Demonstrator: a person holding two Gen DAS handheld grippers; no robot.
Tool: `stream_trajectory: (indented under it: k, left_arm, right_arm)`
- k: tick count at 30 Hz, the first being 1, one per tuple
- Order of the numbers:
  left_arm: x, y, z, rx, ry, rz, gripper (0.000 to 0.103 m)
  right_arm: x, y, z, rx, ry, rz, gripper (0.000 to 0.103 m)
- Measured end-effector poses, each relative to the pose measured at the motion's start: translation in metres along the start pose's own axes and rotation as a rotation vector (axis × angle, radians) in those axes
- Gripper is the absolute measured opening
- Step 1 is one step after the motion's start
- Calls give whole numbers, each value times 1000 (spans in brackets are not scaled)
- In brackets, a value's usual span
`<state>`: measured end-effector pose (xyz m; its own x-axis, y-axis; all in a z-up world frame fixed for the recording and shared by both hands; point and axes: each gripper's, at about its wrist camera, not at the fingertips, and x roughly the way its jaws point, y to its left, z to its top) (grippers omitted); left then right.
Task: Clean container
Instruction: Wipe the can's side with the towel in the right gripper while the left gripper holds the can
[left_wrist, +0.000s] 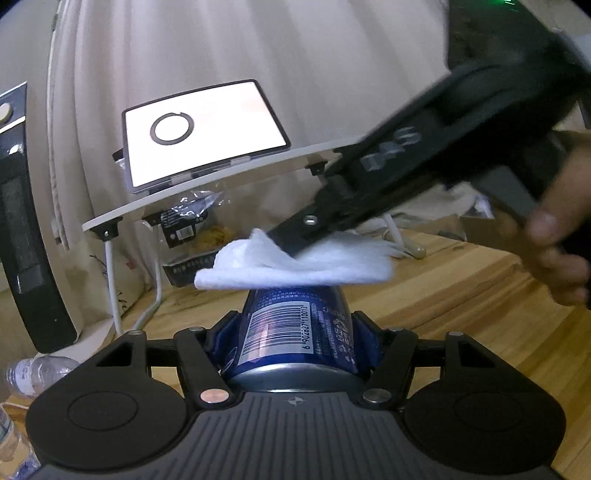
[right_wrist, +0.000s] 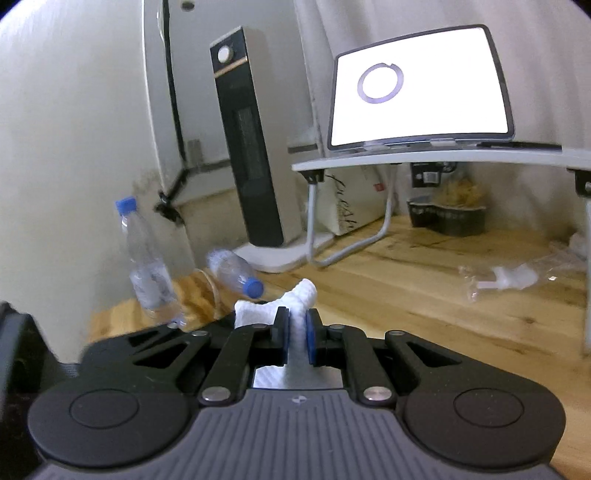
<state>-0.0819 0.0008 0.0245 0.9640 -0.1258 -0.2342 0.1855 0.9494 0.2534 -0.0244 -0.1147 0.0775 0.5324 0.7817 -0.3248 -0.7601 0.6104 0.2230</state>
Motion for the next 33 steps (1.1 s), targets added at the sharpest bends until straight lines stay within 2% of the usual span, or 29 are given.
stream_trajectory:
  k: [6,8,14,17,23,27,33]
  left_arm:
    - [1,6,-1,-31,4,1,66]
    - [-1,8,-1,-40,-2,1,66]
    - [-4,2,-1,-5,-13,11,66]
    - [-2,7,-1,-29,-5,13,66]
    - [0,14,-2,-65,6,15,66]
    - [-3,7,-1,-27,-11,17,66]
    - [-4,9,-1,-41,-12,18,66]
  right_arm:
    - [-14,17,-17,40,45,147,13]
    - [-16,21,-20,27,48,165,13]
    - [-7,-10,-5,25,-28,5,13]
    - [-6,-16,-7,53,-31,14,13]
    - [-17,12,-28,45,33,141,13]
    - [-24,20,-30,-15,4,75,13]
    - [-15,-8,-19,31,-43,-39,13]
